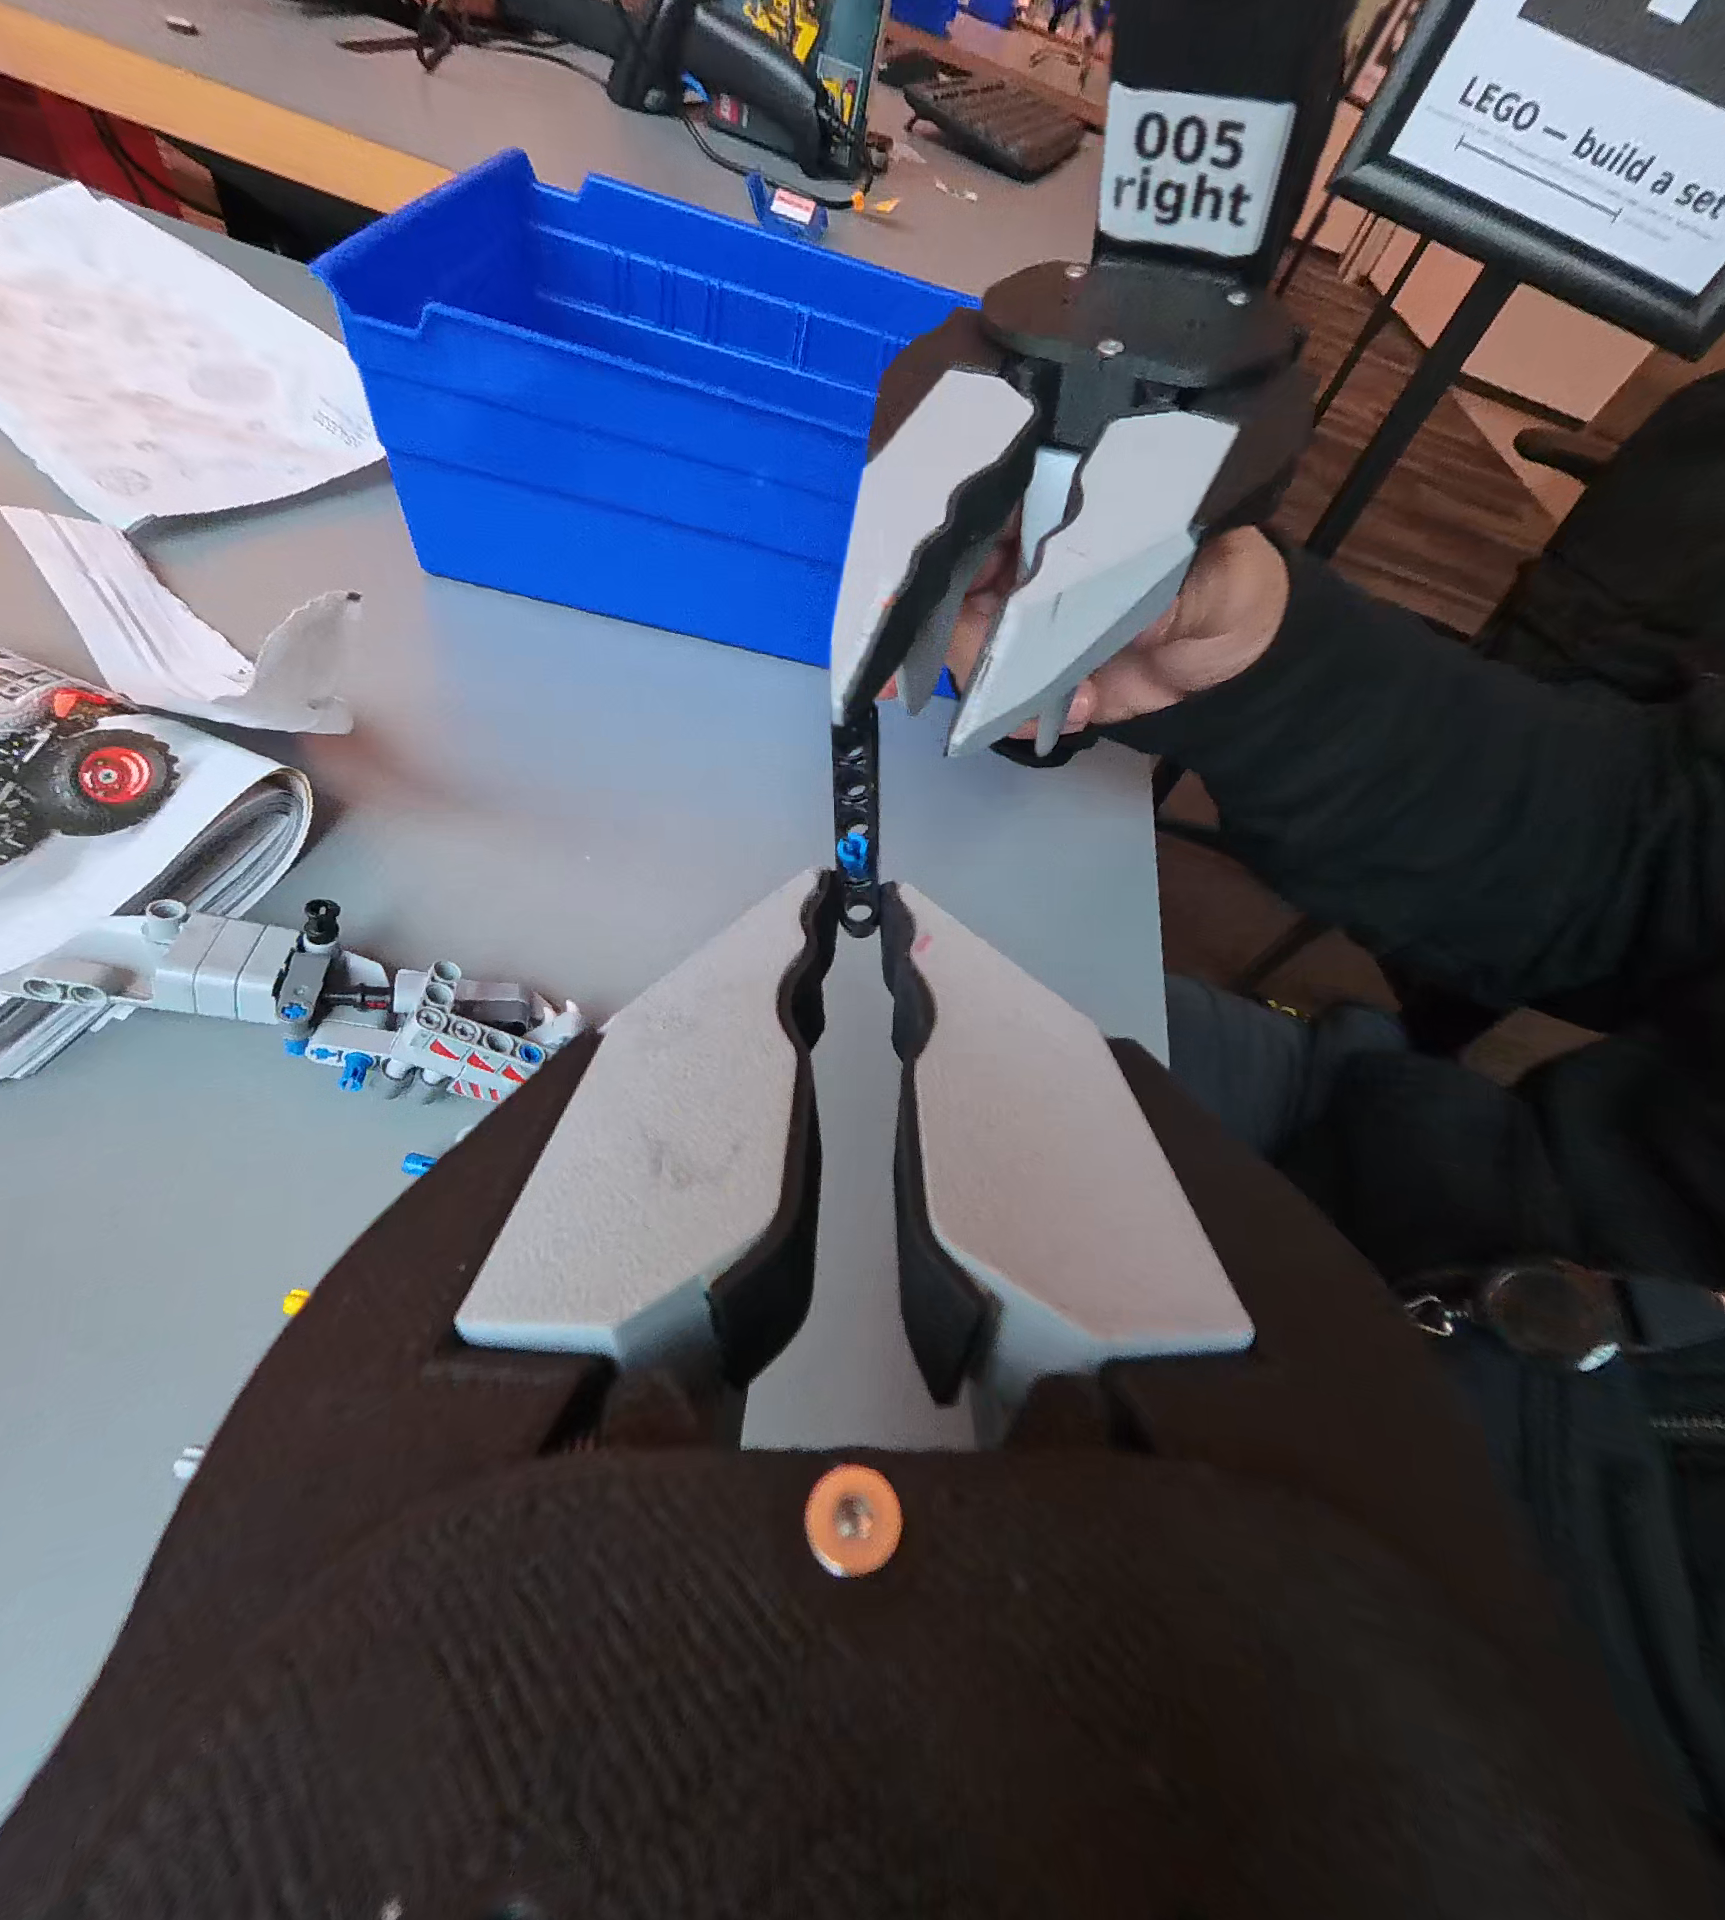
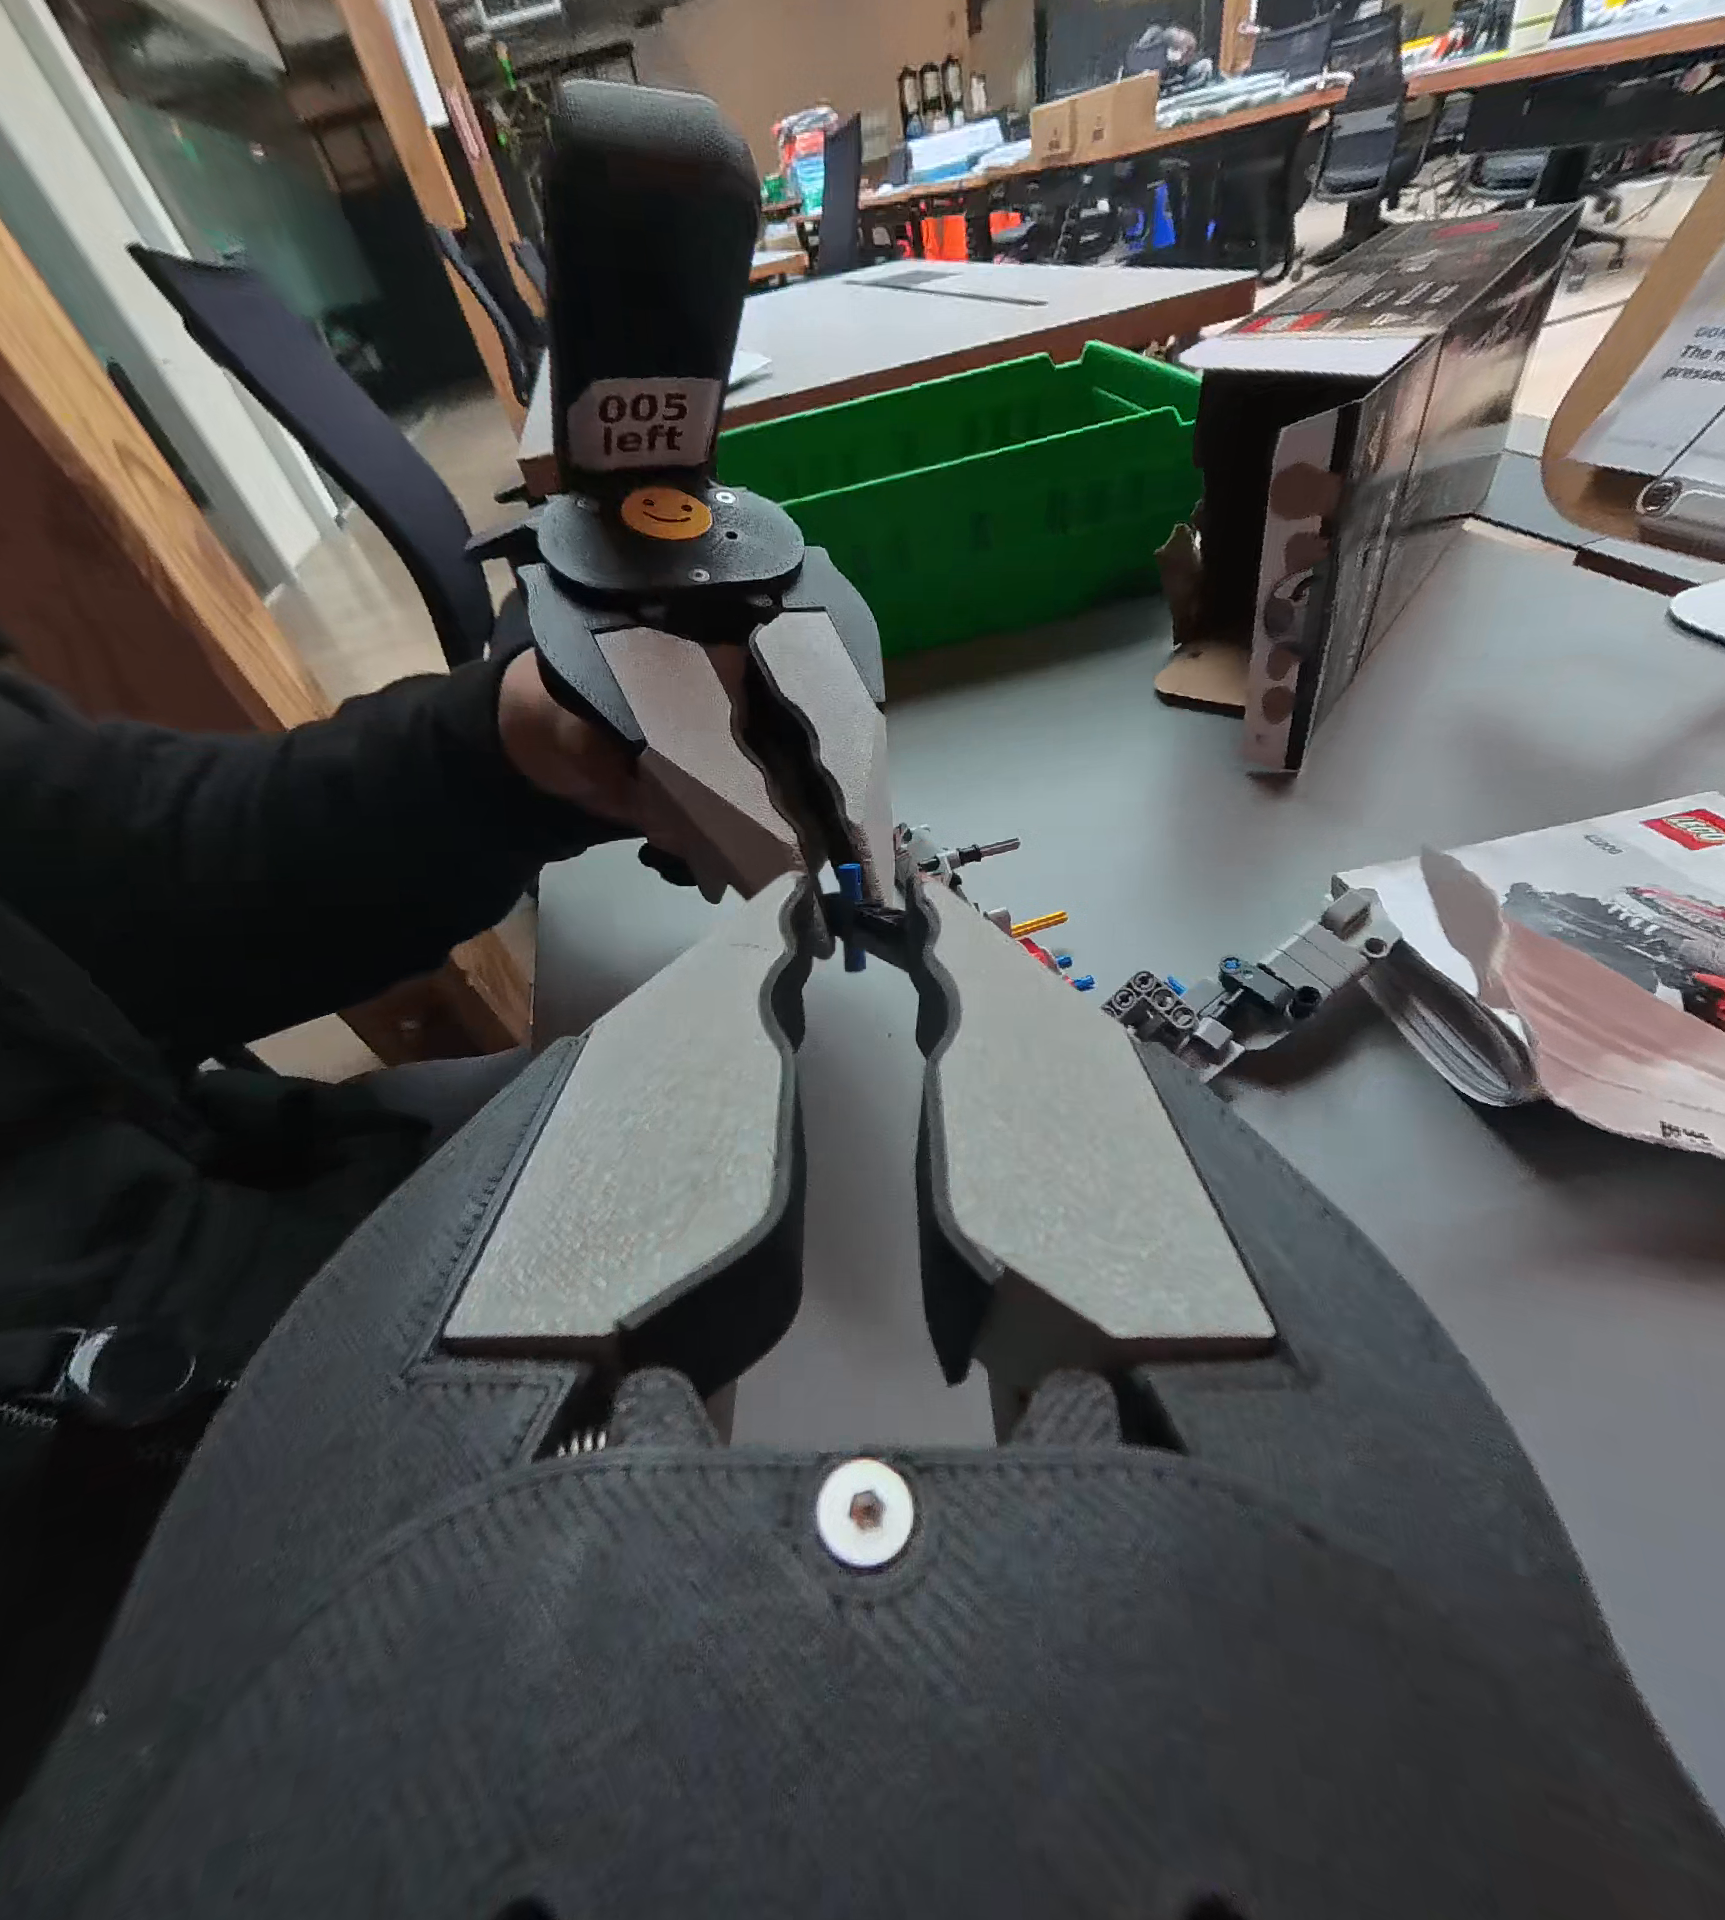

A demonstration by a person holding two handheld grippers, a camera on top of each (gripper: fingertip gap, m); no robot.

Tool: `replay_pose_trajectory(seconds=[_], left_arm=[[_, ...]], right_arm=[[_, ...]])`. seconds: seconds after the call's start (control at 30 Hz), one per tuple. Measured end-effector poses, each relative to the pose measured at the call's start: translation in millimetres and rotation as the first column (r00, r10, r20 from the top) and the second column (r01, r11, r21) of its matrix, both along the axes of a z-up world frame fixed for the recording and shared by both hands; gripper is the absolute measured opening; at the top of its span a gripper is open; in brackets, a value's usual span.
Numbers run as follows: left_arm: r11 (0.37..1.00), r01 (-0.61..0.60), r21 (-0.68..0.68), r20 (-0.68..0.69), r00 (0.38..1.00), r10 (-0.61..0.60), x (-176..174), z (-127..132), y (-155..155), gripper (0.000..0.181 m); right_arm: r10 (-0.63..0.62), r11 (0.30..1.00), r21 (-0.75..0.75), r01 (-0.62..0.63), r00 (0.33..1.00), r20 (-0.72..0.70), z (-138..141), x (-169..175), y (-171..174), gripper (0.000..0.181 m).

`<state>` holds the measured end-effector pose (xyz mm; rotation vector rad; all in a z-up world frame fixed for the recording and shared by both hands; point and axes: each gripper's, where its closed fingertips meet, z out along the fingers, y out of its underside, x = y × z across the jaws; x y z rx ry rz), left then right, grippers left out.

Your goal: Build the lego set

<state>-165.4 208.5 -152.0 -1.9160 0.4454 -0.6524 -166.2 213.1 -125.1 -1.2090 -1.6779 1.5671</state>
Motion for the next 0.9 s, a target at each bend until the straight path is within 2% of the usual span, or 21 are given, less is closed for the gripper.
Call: replay_pose_trajectory(seconds=[0.1,0.23,0.33,0.37,0.4,0.43,0.53,0.57,0.6,0.73,0.77,0.8,0.87,0.9], left_arm=[[1.000,-0.024,0.017,0.053,0.998,0.024,-3,2,3,0.005],[0.999,-0.005,0.054,0.250,0.968,-0.009,-4,15,4,0.005],[0.999,-0.004,0.052,0.284,0.959,-0.011,-3,13,7,0.005],[0.999,-0.021,0.048,0.286,0.958,0.007,-4,12,9,0.005],[0.997,-0.050,0.050,0.281,0.959,0.034,-9,12,11,0.005],[0.997,-0.063,0.052,0.268,0.962,0.046,-12,12,12,0.005],[0.998,-0.066,0.009,0.307,0.950,0.060,-18,14,9,0.005],[0.998,-0.062,-0.022,0.338,0.939,0.066,-19,13,10,0.005],[0.997,-0.052,-0.056,0.379,0.923,0.070,-20,11,10,0.005],[0.990,-0.020,-0.138,0.497,0.863,0.087,-19,1,11,0.004],[0.989,0.004,-0.146,0.529,0.846,0.075,-16,1,10,0.005],[0.987,0.010,-0.158,0.543,0.836,0.078,-16,1,10,0.005],[0.987,0.011,-0.161,0.555,0.828,0.081,-18,0,9,0.005],[0.987,0.019,-0.162,0.570,0.818,0.078,-19,1,8,0.005]], right_arm=[[-0.013,0.997,-0.078,0.011,0.999,-0.032,2,0,5,0.014],[-0.001,0.991,-0.136,-0.006,0.999,-0.047,8,9,10,0.010],[0.015,0.997,-0.082,-0.017,1.000,-0.025,3,5,1,0.009],[-0.030,0.998,-0.048,0.028,0.999,-0.025,0,1,5,0.001],[-0.096,0.995,-0.019,0.096,0.995,-0.018,-4,-2,15,0.000],[-0.111,0.994,-0.015,0.110,0.994,-0.023,-4,-2,19,0.000],[-0.066,0.998,-0.005,0.066,0.998,-0.008,-1,3,14,0.003],[-0.080,0.996,0.037,0.080,0.997,-0.009,0,1,12,0.023],[-0.100,0.989,0.108,0.101,0.995,-0.013,0,-1,11,0.034],[-0.161,0.901,0.401,0.162,0.986,-0.037,-11,-8,7,0.023],[-0.167,0.877,0.454,0.157,0.986,-0.020,-18,-9,8,0.014],[-0.168,0.852,0.499,0.157,0.985,-0.023,-22,-11,9,0.009],[-0.135,0.822,0.554,0.133,0.990,-0.037,-24,-12,5,0.011],[-0.139,0.811,0.568,0.139,0.989,-0.044,-23,-13,6,0.005]])
